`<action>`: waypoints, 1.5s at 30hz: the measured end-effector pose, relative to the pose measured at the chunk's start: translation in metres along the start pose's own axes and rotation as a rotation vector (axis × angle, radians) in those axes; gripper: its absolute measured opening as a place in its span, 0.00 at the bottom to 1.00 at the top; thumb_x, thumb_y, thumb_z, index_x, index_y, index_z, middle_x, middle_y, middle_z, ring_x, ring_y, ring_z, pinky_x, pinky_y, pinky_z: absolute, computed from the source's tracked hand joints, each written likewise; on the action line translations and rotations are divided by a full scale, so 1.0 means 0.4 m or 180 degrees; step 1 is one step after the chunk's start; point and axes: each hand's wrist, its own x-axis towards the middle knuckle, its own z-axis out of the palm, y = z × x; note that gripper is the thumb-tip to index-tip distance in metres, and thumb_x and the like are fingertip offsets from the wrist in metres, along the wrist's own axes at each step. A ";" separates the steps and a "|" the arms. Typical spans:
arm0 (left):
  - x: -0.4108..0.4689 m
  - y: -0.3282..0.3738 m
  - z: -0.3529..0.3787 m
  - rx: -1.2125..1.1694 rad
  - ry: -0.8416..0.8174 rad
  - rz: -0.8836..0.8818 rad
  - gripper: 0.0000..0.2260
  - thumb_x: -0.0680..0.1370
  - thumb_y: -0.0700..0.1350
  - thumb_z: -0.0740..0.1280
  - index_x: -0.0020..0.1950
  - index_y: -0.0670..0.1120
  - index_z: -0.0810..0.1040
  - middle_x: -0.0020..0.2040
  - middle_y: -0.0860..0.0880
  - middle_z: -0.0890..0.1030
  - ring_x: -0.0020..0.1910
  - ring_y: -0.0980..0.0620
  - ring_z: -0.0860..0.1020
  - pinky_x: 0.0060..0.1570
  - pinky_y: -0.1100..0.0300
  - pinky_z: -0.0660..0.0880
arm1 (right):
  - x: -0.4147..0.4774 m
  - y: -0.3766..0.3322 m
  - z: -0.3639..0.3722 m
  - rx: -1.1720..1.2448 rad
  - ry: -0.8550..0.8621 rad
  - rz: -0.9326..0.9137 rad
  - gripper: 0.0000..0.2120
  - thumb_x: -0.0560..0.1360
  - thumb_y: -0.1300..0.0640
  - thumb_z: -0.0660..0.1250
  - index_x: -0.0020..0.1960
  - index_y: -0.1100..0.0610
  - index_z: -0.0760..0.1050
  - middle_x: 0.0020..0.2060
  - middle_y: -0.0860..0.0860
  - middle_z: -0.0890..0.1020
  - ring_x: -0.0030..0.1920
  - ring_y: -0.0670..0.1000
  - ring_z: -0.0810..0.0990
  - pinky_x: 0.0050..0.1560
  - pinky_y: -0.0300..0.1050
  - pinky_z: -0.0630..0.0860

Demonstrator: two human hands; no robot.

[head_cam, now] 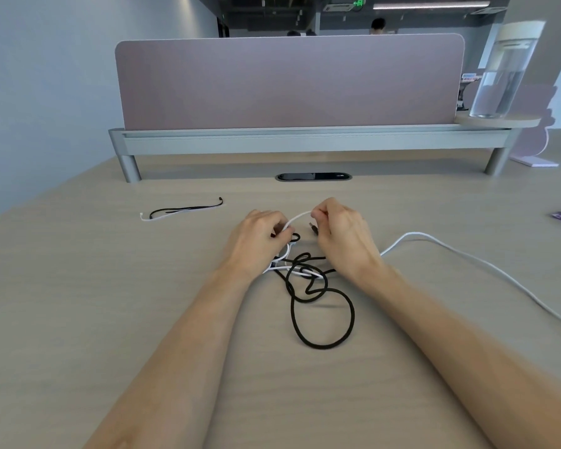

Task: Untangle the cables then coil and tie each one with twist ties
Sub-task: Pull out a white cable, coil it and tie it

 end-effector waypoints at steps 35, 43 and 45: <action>0.201 -0.042 0.130 0.0917 -0.0295 -0.0578 0.15 0.80 0.52 0.60 0.64 0.47 0.73 0.63 0.45 0.77 0.63 0.45 0.73 0.60 0.52 0.67 | 0.012 0.066 -0.006 0.2122 0.0608 0.1125 0.04 0.82 0.54 0.51 0.52 0.53 0.63 0.32 0.49 0.74 0.31 0.48 0.69 0.34 0.46 0.66; 0.164 -0.008 0.124 0.1236 -0.1335 -0.0574 0.29 0.79 0.66 0.48 0.78 0.60 0.50 0.79 0.50 0.53 0.78 0.50 0.49 0.75 0.45 0.44 | 0.018 0.077 0.011 0.2073 0.0423 0.1283 0.07 0.82 0.53 0.53 0.46 0.45 0.63 0.37 0.47 0.79 0.37 0.50 0.72 0.40 0.48 0.68; 0.189 -0.006 0.142 0.1287 -0.1300 -0.0614 0.26 0.80 0.62 0.48 0.78 0.59 0.49 0.79 0.49 0.55 0.78 0.49 0.49 0.74 0.44 0.45 | 0.018 0.077 0.009 0.2048 0.0380 0.1256 0.07 0.82 0.53 0.54 0.46 0.46 0.64 0.37 0.47 0.79 0.35 0.49 0.72 0.39 0.48 0.69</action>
